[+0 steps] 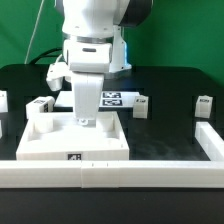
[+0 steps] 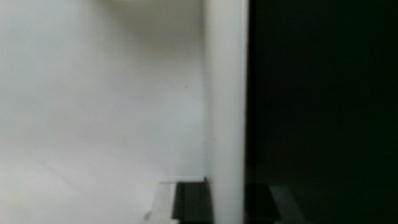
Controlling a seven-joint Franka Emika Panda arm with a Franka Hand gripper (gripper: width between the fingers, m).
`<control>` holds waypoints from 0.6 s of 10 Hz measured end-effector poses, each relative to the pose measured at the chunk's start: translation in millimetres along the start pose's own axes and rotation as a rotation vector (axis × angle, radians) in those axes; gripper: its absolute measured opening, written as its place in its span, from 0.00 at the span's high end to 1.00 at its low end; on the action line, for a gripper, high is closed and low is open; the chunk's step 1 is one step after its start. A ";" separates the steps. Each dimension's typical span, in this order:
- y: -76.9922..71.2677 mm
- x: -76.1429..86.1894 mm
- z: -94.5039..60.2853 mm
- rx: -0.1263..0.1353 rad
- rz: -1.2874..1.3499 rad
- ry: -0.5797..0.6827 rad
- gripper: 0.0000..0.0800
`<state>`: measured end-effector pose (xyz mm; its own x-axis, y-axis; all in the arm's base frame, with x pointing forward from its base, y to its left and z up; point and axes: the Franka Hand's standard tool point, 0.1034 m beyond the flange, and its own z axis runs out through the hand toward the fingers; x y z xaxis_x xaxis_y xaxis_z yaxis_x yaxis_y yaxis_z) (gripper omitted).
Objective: Assemble one leg
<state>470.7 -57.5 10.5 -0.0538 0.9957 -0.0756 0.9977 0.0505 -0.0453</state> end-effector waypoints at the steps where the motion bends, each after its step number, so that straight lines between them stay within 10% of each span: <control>1: 0.3 0.0 -0.1 -0.001 0.000 0.000 0.92; 6: 1.9 21.2 -0.7 -0.005 0.066 0.007 0.92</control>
Offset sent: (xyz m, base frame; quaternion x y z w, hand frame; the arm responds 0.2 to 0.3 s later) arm 0.0000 0.0000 0.0000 0.0000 0.0000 0.0000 1.0000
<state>471.5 -36.2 9.6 0.0123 0.9974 -0.0717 0.9993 -0.0149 -0.0354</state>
